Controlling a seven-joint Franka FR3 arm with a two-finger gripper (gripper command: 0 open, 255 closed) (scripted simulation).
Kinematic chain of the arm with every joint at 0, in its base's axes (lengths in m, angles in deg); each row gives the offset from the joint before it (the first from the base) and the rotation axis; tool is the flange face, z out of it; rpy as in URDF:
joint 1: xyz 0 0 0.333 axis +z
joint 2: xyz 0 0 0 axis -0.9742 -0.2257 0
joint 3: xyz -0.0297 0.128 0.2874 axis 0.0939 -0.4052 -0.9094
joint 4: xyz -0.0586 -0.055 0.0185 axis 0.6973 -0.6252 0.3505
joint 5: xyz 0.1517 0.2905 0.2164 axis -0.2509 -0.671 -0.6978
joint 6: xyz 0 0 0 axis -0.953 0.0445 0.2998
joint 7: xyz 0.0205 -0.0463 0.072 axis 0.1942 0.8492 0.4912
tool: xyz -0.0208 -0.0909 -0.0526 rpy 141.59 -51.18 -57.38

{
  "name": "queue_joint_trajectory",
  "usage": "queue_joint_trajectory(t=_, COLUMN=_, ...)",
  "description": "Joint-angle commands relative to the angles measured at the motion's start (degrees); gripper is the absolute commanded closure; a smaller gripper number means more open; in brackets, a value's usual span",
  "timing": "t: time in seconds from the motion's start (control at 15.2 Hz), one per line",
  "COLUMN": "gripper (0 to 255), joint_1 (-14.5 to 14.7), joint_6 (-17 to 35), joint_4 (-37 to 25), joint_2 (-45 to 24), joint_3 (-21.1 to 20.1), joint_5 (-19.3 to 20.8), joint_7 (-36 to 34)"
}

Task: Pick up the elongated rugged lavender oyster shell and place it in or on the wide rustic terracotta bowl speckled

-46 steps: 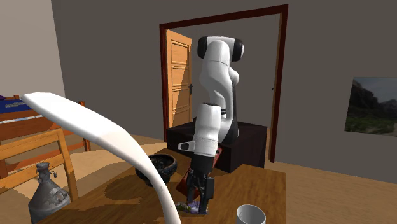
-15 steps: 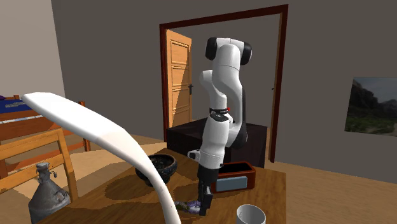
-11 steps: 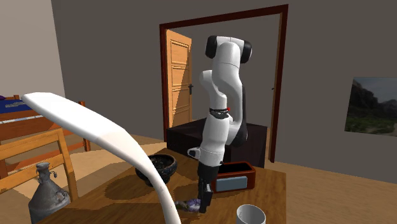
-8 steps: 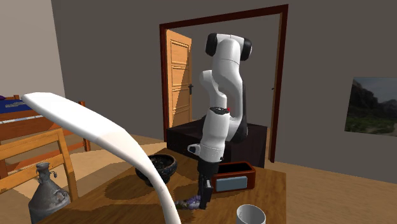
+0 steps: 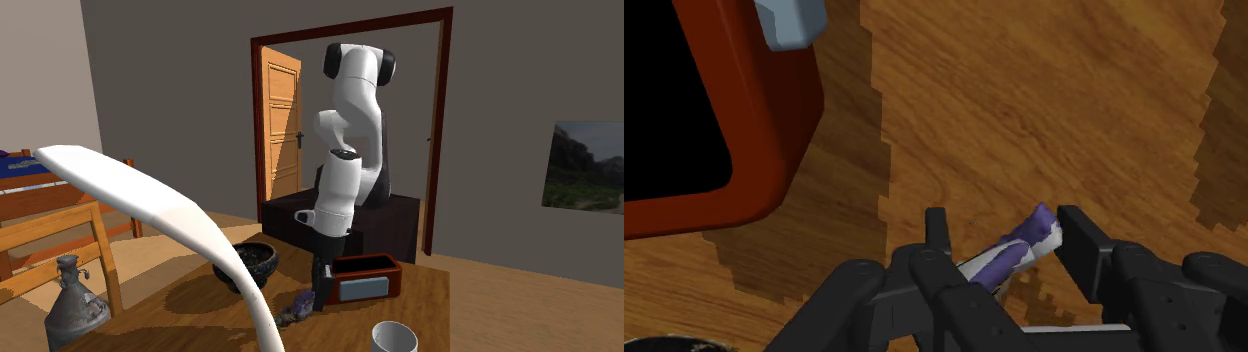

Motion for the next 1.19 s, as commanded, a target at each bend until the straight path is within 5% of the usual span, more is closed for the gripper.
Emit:
queue_joint_trajectory(t=0.0, gripper=255, joint_1=0.16, joint_6=-0.98, joint_4=0.52, joint_2=1.5, joint_3=0.33, joint_5=0.2, joint_7=0.15)
queue_joint_trajectory(t=1.12, gripper=255, joint_1=2.74, joint_6=-9.55, joint_4=3.87, joint_2=13.52, joint_3=3.37, joint_5=2.49, joint_7=0.11)
